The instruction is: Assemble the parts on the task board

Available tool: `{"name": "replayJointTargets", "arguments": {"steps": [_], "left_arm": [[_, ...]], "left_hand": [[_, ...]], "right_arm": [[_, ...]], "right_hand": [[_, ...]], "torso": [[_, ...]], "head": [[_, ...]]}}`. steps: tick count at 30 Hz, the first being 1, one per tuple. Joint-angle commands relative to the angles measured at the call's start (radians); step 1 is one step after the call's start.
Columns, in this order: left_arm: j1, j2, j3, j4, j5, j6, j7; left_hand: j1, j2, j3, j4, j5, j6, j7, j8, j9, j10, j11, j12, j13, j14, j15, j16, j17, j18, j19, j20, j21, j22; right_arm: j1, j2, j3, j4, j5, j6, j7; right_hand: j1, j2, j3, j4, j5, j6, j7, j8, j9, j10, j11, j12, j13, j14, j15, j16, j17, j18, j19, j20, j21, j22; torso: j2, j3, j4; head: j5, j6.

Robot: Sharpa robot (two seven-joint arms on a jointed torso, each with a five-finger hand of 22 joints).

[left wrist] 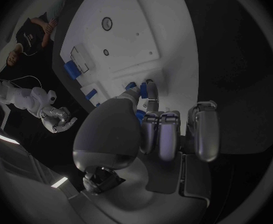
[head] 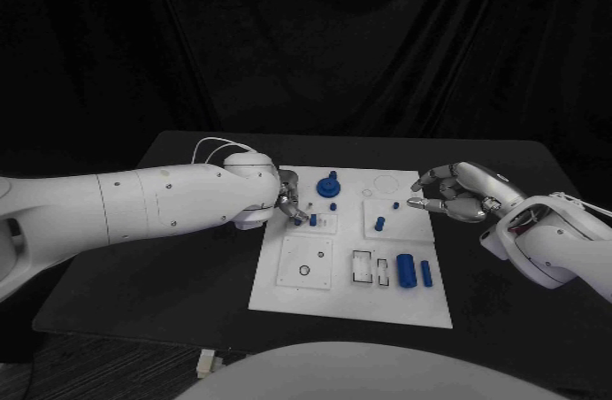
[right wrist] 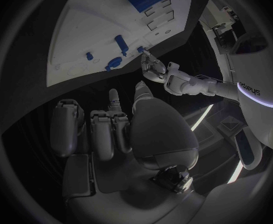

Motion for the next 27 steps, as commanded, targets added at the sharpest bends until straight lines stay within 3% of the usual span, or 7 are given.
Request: {"name": "replayJointTargets", "arguments": {"steps": [1,27], "left_arm": [[-0.003,0.005,0.001,-0.002,-0.039,0.008,0.011],[-0.008,0.004,0.001,-0.014,-0.058,0.044,0.001]], "left_hand": [[-0.011,-0.001,0.001,0.005,-0.007,-0.008,-0.001,-0.006,0.000,0.104,0.002,0.004,0.263,0.106,0.002,0.003,0.263,0.006,0.029,-0.003,-0.007,0.205],[-0.015,-0.002,0.002,0.005,-0.016,-0.006,-0.001,-0.005,0.000,0.104,0.003,0.004,0.263,0.106,0.003,0.003,0.263,0.006,0.028,-0.002,-0.008,0.205]], "right_arm": [[-0.003,-0.002,0.001,0.002,-0.002,0.003,-0.015],[-0.003,0.001,0.001,0.000,-0.002,0.014,-0.020]], "right_hand": [[0.011,-0.002,-0.004,-0.001,0.004,0.007,-0.001,-0.003,-0.002,0.104,0.005,0.004,0.263,0.105,0.004,0.000,0.260,-0.001,0.017,-0.003,-0.004,0.192],[0.015,-0.001,-0.005,-0.002,0.006,0.008,0.000,-0.004,-0.002,0.104,0.006,0.004,0.263,0.105,0.005,0.000,0.260,-0.001,0.016,-0.002,-0.005,0.192]], "torso": [[0.000,0.0001,0.0000],[0.000,0.0001,0.0002]], "head": [[0.000,0.000],[0.002,0.000]]}}
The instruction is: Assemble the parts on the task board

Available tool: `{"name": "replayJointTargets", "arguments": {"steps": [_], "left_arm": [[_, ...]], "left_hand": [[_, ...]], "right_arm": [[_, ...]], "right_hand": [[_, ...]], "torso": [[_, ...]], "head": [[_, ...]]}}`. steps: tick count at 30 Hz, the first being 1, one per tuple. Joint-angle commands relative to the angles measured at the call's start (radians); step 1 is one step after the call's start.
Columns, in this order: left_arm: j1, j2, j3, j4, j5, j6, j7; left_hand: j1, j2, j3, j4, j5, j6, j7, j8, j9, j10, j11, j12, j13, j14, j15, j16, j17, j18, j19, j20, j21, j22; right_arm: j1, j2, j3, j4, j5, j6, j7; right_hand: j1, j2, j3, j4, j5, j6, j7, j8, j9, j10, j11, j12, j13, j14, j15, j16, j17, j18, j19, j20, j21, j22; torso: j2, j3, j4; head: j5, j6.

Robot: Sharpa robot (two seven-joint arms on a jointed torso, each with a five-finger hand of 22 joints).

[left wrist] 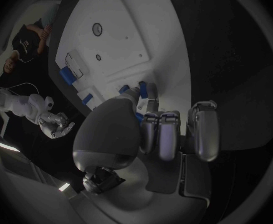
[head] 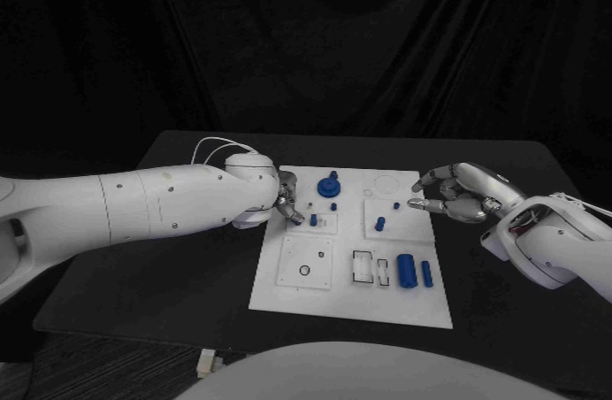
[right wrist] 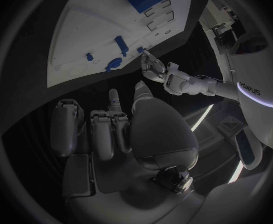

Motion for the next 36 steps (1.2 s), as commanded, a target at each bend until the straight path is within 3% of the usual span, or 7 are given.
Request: {"name": "replayJointTargets", "arguments": {"steps": [1,11,13,21,27,36], "left_arm": [[-0.002,0.004,0.001,-0.001,-0.005,0.010,0.006],[-0.005,0.010,0.001,-0.006,-0.005,-0.001,0.018],[-0.006,0.011,0.001,-0.007,-0.005,-0.003,0.019],[-0.010,0.015,0.001,-0.013,-0.005,0.000,0.022],[-0.014,0.016,0.001,-0.015,-0.005,0.013,0.016],[-0.016,0.017,0.001,-0.019,-0.005,0.024,0.007]], "left_hand": [[-0.011,0.002,0.002,0.005,-0.006,-0.006,-0.002,-0.005,0.000,0.104,0.003,0.003,0.263,0.106,0.003,0.003,0.263,0.006,0.028,-0.002,-0.004,0.205],[-0.024,0.002,0.001,0.007,-0.022,-0.006,0.000,-0.006,0.001,0.104,0.004,0.003,0.263,0.106,0.004,0.003,0.263,0.006,0.028,-0.001,-0.005,0.205],[-0.035,0.003,0.001,0.006,-0.045,-0.005,0.001,-0.007,0.001,0.104,0.004,0.003,0.263,0.106,0.004,0.003,0.263,0.006,0.028,0.000,-0.006,0.205],[-0.063,0.004,-0.007,0.009,-0.074,-0.006,0.003,-0.009,0.001,0.104,0.006,0.003,0.263,0.106,0.006,0.003,0.263,0.007,0.028,0.001,-0.008,0.205],[-0.137,0.007,-0.052,0.010,-0.134,-0.008,0.010,-0.020,-0.004,0.104,0.012,0.003,0.263,0.106,0.011,0.003,0.263,0.007,0.027,0.006,-0.012,0.204],[-0.179,0.015,-0.081,0.012,-0.156,-0.008,0.013,-0.029,-0.009,0.104,0.015,0.003,0.263,0.106,0.013,0.003,0.263,0.008,0.025,0.008,-0.017,0.203]], "right_arm": [[-0.003,-0.001,0.001,0.002,-0.002,0.008,-0.018],[-0.003,-0.001,0.001,0.002,-0.002,0.009,-0.020],[-0.003,-0.001,0.001,0.002,-0.002,0.009,-0.021],[-0.003,-0.002,0.001,0.003,-0.002,0.010,-0.022],[-0.003,-0.003,0.001,0.005,-0.002,0.008,-0.021],[-0.003,-0.003,0.001,0.005,-0.002,0.008,-0.020]], "right_hand": [[0.011,0.003,-0.005,-0.002,0.006,0.008,0.000,-0.004,-0.001,0.104,0.006,0.004,0.263,0.105,0.005,0.000,0.260,-0.001,0.016,-0.002,-0.005,0.192],[0.012,0.003,-0.005,-0.002,0.006,0.008,0.000,-0.004,-0.001,0.104,0.006,0.004,0.263,0.105,0.005,0.000,0.260,-0.001,0.015,-0.002,-0.005,0.192],[0.012,0.003,-0.005,-0.002,0.006,0.008,0.000,-0.004,-0.001,0.104,0.006,0.004,0.263,0.105,0.005,0.000,0.260,-0.001,0.015,-0.002,-0.005,0.192],[0.012,0.003,-0.005,-0.002,0.006,0.008,0.000,-0.004,-0.001,0.104,0.006,0.004,0.263,0.105,0.005,0.000,0.260,-0.001,0.015,-0.002,-0.005,0.192],[0.014,0.004,-0.005,-0.002,0.007,0.009,0.000,-0.004,-0.002,0.104,0.006,0.004,0.263,0.105,0.005,0.000,0.260,-0.001,0.015,-0.002,-0.006,0.192],[0.014,0.004,-0.005,-0.002,0.007,0.009,0.000,-0.004,-0.002,0.104,0.006,0.004,0.263,0.105,0.005,0.000,0.260,-0.001,0.015,-0.002,-0.006,0.192]], "torso": [[0.000,0.0000,0.0003],[0.000,0.0000,-0.0002],[0.000,-0.0001,0.0000],[0.001,-0.0001,0.0001],[0.000,-0.0001,0.0000],[0.000,0.0002,0.0003]], "head": [[0.000,0.000],[0.000,0.000],[0.000,0.000],[-0.001,0.000],[-0.001,0.000],[-0.001,0.000]]}}
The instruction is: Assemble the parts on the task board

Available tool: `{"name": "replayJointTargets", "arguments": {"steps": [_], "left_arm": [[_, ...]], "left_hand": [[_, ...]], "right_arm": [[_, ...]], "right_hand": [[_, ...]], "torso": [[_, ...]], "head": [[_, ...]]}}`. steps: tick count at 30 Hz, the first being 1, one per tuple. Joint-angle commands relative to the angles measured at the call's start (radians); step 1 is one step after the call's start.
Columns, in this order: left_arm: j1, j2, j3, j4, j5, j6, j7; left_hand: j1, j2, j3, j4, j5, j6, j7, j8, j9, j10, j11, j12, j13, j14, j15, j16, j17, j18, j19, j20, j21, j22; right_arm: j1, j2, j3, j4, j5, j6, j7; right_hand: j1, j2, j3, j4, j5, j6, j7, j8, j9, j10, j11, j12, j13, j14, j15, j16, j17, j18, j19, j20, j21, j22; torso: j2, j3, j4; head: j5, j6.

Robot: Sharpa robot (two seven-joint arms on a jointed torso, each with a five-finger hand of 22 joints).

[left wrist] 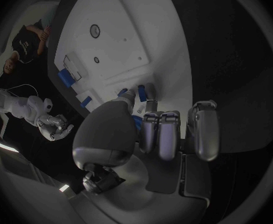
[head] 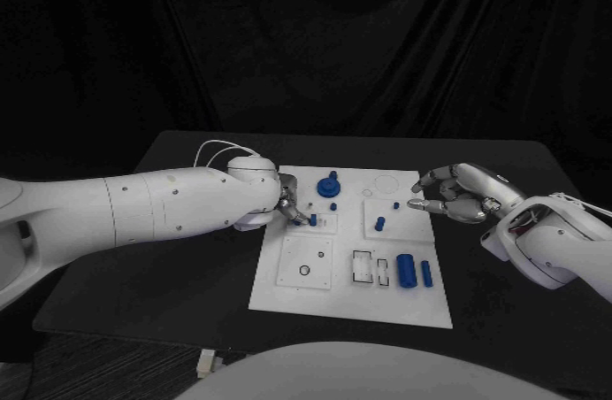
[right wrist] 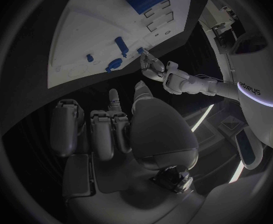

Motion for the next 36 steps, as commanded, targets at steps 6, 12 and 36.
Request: {"name": "replayJointTargets", "arguments": {"steps": [6,12,36], "left_arm": [[-0.003,0.001,0.001,0.000,-0.001,0.019,-0.001],[-0.003,0.001,0.001,-0.001,-0.001,0.017,0.000],[-0.004,-0.029,0.001,0.026,-0.001,-0.048,0.029]], "left_hand": [[-0.042,0.004,-0.030,0.000,-0.013,0.001,0.007,-0.010,-0.003,0.104,0.009,0.004,0.263,0.106,0.007,0.003,0.263,0.008,0.024,0.009,-0.010,0.202],[-0.070,0.010,-0.060,-0.001,-0.006,0.004,0.004,0.004,0.015,0.104,0.008,0.004,0.263,0.106,0.007,0.003,0.263,0.009,0.024,0.010,-0.013,0.202],[-0.037,0.031,-0.115,-0.003,0.025,-0.044,-0.009,0.122,0.172,0.104,-0.002,0.004,0.263,0.106,-0.002,0.003,0.263,0.009,0.025,0.002,-0.013,0.202]], "right_arm": [[-0.003,0.000,0.001,0.002,-0.002,0.003,-0.016],[-0.003,0.001,0.001,0.000,-0.002,0.005,-0.016],[-0.003,0.002,0.001,-0.005,-0.002,0.008,-0.017]], "right_hand": [[0.010,0.000,-0.005,-0.002,0.007,0.009,0.000,-0.004,-0.002,0.104,0.006,0.004,0.263,0.105,0.005,0.000,0.260,-0.001,0.015,-0.002,-0.006,0.192],[0.009,0.000,-0.006,-0.001,0.007,0.009,0.001,-0.004,-0.002,0.104,0.006,0.004,0.263,0.105,0.005,0.000,0.259,0.000,0.015,-0.002,-0.007,0.192],[0.010,0.000,-0.006,-0.001,0.008,0.010,0.001,-0.004,-0.002,0.104,0.006,0.004,0.263,0.104,0.006,-0.001,0.259,0.000,0.014,-0.002,-0.007,0.192]], "torso": [[0.000,0.0001,0.0001],[0.000,0.0002,0.0000],[-0.001,0.0001,-0.0004]], "head": [[0.002,0.000],[0.002,0.000],[-0.001,0.000]]}}
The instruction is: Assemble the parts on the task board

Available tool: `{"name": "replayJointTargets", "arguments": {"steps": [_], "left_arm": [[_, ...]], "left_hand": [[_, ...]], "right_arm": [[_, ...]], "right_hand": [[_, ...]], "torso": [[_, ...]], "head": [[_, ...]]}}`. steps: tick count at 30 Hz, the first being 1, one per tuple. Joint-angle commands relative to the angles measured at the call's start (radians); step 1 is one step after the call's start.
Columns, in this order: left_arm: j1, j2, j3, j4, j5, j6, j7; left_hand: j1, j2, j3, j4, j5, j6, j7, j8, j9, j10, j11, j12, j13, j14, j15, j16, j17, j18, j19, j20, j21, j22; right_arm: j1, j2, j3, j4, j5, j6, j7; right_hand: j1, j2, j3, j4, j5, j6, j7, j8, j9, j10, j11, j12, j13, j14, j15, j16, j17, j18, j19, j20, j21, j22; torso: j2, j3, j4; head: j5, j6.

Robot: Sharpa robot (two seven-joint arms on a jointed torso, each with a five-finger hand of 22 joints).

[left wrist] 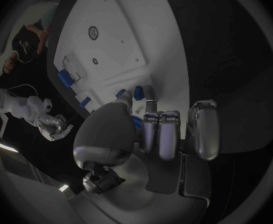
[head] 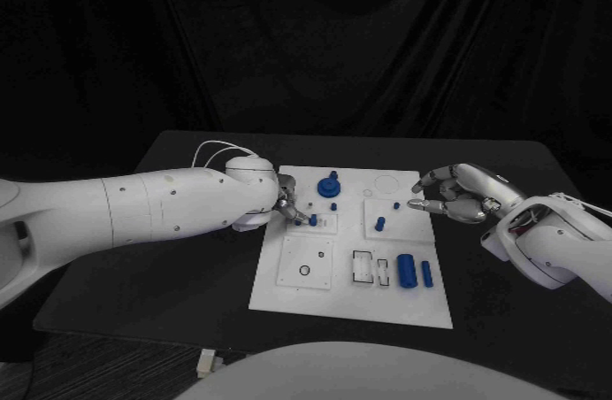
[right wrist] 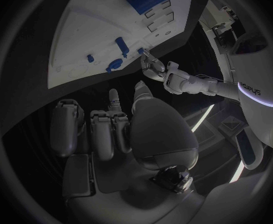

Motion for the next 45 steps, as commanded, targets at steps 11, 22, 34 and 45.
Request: {"name": "replayJointTargets", "arguments": {"steps": [11,22,34,45], "left_arm": [[0.067,-0.126,0.001,0.132,0.000,-0.116,0.045],[0.162,-0.157,0.001,0.120,0.091,-0.318,0.500],[0.087,-0.036,0.001,-0.031,-0.324,-0.422,0.819],[0.006,0.048,0.001,-0.116,-0.541,-0.450,0.859]], "left_hand": [[0.062,-0.006,-0.036,0.000,0.087,-0.049,0.003,0.029,0.046,0.104,0.000,0.003,0.263,0.106,0.000,0.003,0.263,0.007,0.028,0.003,0.004,0.204],[0.329,-0.010,-0.025,-0.002,0.091,-0.170,0.054,-0.071,-0.055,0.064,0.047,-0.059,0.225,0.106,0.045,0.003,0.263,0.022,-0.033,0.031,-0.084,0.182],[0.562,-0.088,0.134,-0.004,-0.068,-0.283,0.044,-0.311,-0.482,-0.768,0.111,-1.285,-0.680,-0.299,0.084,-0.726,-0.385,0.043,-0.120,0.084,-0.137,0.158],[0.501,-0.183,0.278,-0.020,-0.087,-0.203,-0.002,-0.319,-0.727,-0.719,0.064,-1.330,-0.954,-0.064,0.041,-0.433,-0.238,0.012,0.003,0.045,0.002,0.198]], "right_arm": [[-0.003,-0.005,0.001,0.000,-0.002,0.004,-0.017],[-0.003,-0.005,0.001,0.003,-0.002,-0.002,-0.017],[-0.003,-0.013,0.001,0.021,-0.002,-0.013,-0.005],[-0.003,-0.024,0.001,0.036,-0.002,-0.020,0.002]], "right_hand": [[0.011,0.000,-0.006,-0.001,0.004,0.009,0.001,-0.004,-0.002,0.104,0.006,0.004,0.264,0.104,0.006,-0.001,0.259,0.000,0.014,-0.001,-0.007,0.191],[0.012,0.000,-0.007,-0.001,0.005,0.009,0.001,-0.004,-0.002,0.104,0.006,0.004,0.264,0.104,0.006,-0.001,0.259,0.000,0.014,-0.001,-0.007,0.191],[0.012,0.000,-0.007,-0.001,0.006,0.009,0.001,-0.005,-0.002,0.104,0.006,0.004,0.264,0.105,0.006,0.000,0.259,0.000,0.014,-0.001,-0.006,0.191],[0.013,0.000,-0.007,-0.002,0.007,0.010,0.001,-0.005,-0.002,0.104,0.006,0.004,0.264,0.105,0.006,0.001,0.261,-0.001,0.015,-0.001,-0.004,0.192]], "torso": [[0.000,0.0001,0.0002],[0.000,-0.0002,0.0004],[-0.001,0.0007,-0.0001],[0.001,0.0000,0.0003]], "head": [[-0.007,0.000],[-0.006,0.000],[-0.019,0.000],[-0.031,0.000]]}}
